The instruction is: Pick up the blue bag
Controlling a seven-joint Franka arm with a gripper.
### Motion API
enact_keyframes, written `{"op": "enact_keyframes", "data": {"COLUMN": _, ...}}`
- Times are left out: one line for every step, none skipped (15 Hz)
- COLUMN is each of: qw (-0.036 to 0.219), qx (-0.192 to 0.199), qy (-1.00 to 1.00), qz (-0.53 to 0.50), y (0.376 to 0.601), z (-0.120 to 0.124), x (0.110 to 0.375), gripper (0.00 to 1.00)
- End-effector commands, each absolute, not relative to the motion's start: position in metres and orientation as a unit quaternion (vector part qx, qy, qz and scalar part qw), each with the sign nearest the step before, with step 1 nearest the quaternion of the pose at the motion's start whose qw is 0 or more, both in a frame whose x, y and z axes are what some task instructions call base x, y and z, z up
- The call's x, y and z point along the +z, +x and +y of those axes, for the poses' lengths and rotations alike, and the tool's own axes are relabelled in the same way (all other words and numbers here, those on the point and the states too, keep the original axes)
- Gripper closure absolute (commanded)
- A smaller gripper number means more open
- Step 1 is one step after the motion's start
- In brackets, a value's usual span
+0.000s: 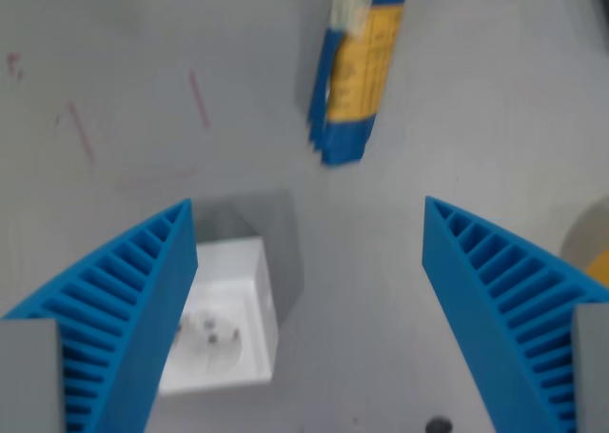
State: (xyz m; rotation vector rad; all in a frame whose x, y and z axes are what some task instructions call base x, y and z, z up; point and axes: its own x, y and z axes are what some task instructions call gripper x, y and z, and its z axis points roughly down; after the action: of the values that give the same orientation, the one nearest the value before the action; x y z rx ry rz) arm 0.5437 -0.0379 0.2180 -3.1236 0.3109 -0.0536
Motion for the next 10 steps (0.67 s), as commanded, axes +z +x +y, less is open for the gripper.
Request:
{"op": "enact_keyframes", "data": {"qw": -0.005, "qx": -0.015, "qy": -0.992, "qz": 0.129, "y": 0.561, "z": -0.048, "x": 0.208, "gripper": 0.00}}
{"op": "enact_keyframes", "data": {"qw": -0.004, "qx": -0.015, "qy": -0.991, "qz": 0.132, "y": 0.565, "z": -0.051, "x": 0.203, "gripper": 0.00}}
{"op": "enact_keyframes", "data": {"qw": -0.003, "qx": -0.018, "qy": -0.991, "qz": 0.136, "y": 0.570, "z": -0.054, "x": 0.198, "gripper": 0.00}}
{"op": "enact_keyframes", "data": {"qw": -0.002, "qx": -0.018, "qy": -0.990, "qz": 0.139, "y": 0.574, "z": -0.056, "x": 0.194, "gripper": 0.00}}
{"op": "enact_keyframes", "data": {"qw": -0.001, "qx": -0.020, "qy": -0.990, "qz": 0.142, "y": 0.578, "z": -0.059, "x": 0.190, "gripper": 0.00}}
{"op": "enact_keyframes", "data": {"qw": 0.001, "qx": -0.020, "qy": -0.989, "qz": 0.145, "y": 0.581, "z": -0.062, "x": 0.187, "gripper": 0.00}}
{"op": "enact_keyframes", "data": {"qw": 0.002, "qx": -0.021, "qy": -0.989, "qz": 0.147, "y": 0.585, "z": -0.064, "x": 0.183, "gripper": 0.00}}
{"op": "enact_keyframes", "data": {"qw": 0.003, "qx": -0.022, "qy": -0.988, "qz": 0.150, "y": 0.588, "z": -0.067, "x": 0.180, "gripper": 0.00}}
{"op": "enact_keyframes", "data": {"qw": 0.005, "qx": -0.023, "qy": -0.988, "qz": 0.152, "y": 0.591, "z": -0.069, "x": 0.177, "gripper": 0.00}}
{"op": "enact_keyframes", "data": {"qw": 0.006, "qx": -0.024, "qy": -0.988, "qz": 0.153, "y": 0.594, "z": -0.071, "x": 0.174, "gripper": 0.00}}
